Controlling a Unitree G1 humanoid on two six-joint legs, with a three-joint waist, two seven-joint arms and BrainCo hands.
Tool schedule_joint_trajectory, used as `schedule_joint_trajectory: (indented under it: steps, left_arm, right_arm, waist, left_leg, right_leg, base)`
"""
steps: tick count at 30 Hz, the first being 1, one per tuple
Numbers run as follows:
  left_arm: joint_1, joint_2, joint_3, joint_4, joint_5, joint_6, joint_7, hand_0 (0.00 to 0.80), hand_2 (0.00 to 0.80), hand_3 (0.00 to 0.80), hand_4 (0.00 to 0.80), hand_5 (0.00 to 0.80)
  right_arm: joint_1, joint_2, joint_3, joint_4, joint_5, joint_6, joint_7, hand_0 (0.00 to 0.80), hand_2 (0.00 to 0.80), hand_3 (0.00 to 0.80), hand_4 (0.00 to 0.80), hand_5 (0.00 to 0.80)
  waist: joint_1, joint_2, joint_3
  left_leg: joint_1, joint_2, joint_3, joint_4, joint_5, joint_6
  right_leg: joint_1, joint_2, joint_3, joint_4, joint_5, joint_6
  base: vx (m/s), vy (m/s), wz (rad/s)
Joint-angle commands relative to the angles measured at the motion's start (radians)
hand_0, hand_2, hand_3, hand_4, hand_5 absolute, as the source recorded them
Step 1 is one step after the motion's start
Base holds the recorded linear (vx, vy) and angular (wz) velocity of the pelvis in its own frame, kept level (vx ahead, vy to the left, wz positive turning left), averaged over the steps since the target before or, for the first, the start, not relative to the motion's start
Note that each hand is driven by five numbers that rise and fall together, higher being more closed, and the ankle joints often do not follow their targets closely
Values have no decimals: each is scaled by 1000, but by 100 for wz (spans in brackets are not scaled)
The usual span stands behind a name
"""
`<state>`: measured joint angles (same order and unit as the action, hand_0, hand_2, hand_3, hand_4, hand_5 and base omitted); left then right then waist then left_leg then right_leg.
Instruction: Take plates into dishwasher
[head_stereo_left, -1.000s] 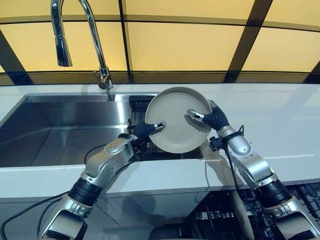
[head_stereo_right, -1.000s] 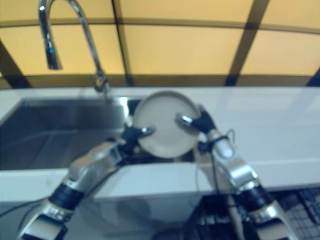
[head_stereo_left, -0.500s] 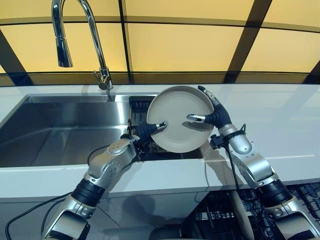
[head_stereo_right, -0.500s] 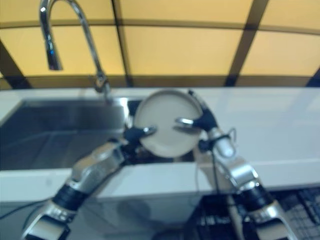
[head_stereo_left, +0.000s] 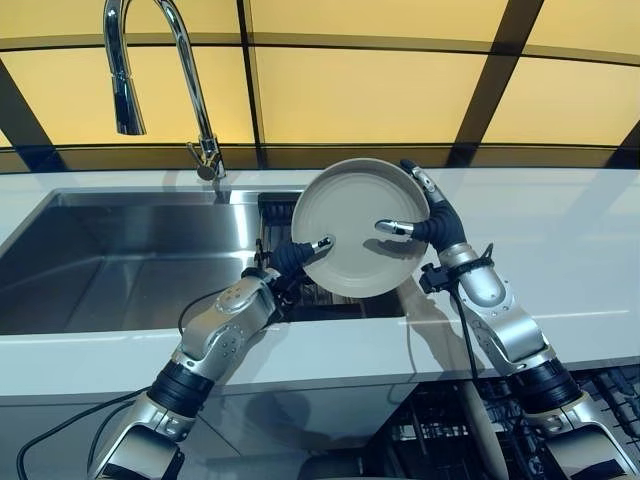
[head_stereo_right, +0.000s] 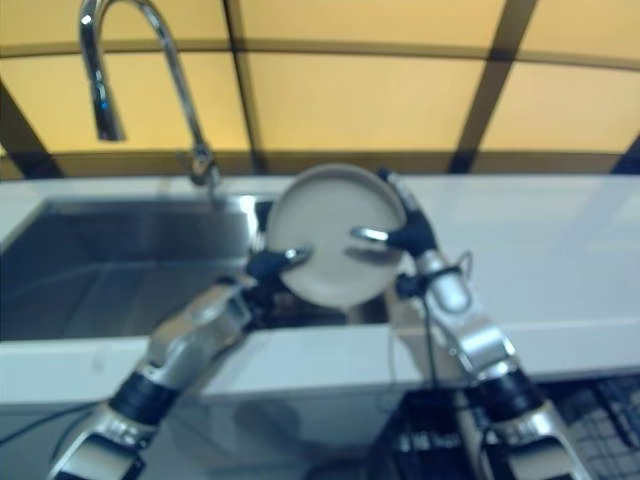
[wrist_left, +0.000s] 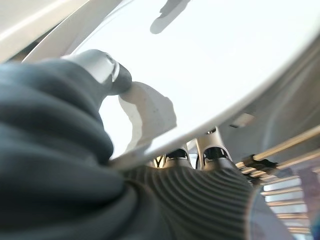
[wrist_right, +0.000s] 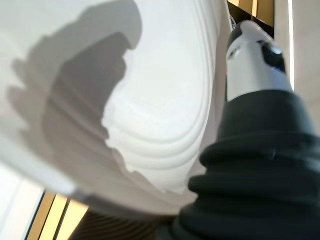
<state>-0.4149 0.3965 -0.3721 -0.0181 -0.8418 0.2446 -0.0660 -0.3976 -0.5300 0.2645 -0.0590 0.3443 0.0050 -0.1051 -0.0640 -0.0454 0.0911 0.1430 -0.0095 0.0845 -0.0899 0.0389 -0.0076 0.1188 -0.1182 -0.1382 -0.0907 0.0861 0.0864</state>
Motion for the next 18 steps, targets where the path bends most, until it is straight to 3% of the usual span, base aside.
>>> schedule_joint_trajectory:
  steps: [1, 18]
  left_arm:
    - [-76, -58, -7, -39, -3, -135, 16, 800, 800, 800, 800, 800]
    - [-77, -66, 28, -91, 76, -291, 91, 800, 800, 800, 800, 800]
  right_arm:
    - [-79, 9, -62, -43, -5, -72, -15, 0, 0, 0, 0, 0]
    - [-34, 34, -109, -36, -6, -102, -36, 0, 0, 0, 0, 0]
  waist:
    - [12, 20, -25]
    - [4, 18, -26]
  left_leg:
    - [-5, -14, 49, 3, -61, 5]
    - [-5, -11, 60, 3, -62, 6]
  right_leg:
    - [17, 64, -19, 3, -54, 6]
    - [19, 60, -25, 3, -55, 6]
  base:
    - [0, 0, 0]
    - [0, 0, 0]
